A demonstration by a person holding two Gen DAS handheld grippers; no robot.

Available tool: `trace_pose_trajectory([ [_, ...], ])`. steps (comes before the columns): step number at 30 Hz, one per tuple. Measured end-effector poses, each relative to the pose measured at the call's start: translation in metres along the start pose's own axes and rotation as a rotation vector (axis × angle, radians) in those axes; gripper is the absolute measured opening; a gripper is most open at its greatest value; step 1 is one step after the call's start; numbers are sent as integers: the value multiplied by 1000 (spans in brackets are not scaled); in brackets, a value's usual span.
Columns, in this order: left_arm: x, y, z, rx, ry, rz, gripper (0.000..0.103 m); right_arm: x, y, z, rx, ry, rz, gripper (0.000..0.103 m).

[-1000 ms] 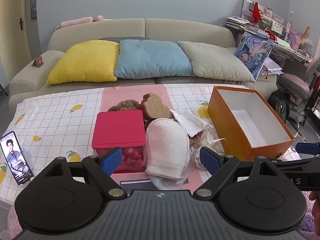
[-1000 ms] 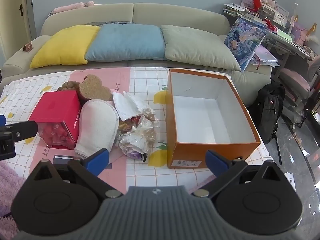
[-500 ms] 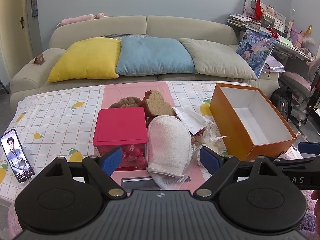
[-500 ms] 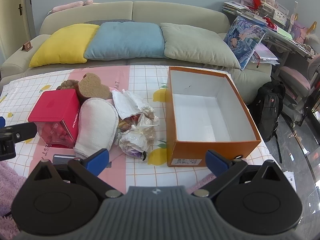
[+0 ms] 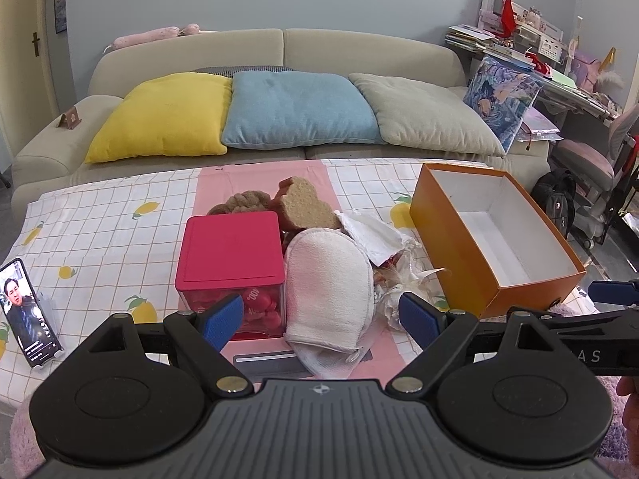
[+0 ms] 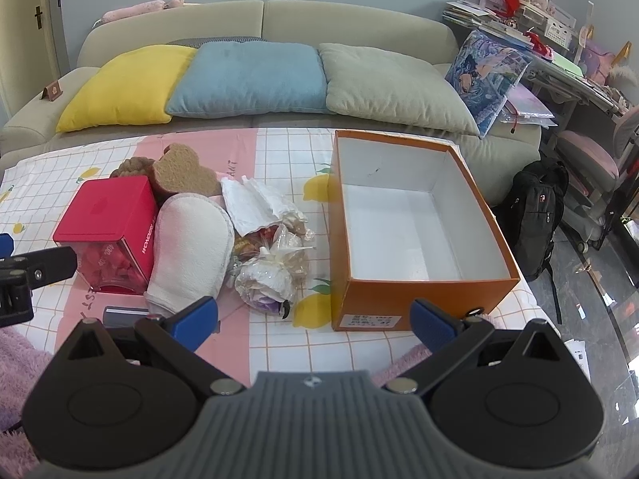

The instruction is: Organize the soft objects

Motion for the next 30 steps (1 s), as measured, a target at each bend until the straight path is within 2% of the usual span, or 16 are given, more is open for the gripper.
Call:
trace_pose_trajectory([
  [23,-2,-1,2,84,-27,2,102,-3,0,-1,14,-12,2,100],
  [25,-2,-1,3,81,-23,2,95,-3,0,-1,13,-12,1,100],
  [30,-1,1,3,86,-23,-8,94,-2,0,-1,13,-12,1,100],
])
Point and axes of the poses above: each gripper's, at about its wrist camera, not at the fingertips, and y roughly the way its jaws point, z to its right, x to its underside, the point moved 5 cm from there along y, roughly the way its jaws point, and after that the axes turned 13 degrees about -y, right-handed, at the moved point
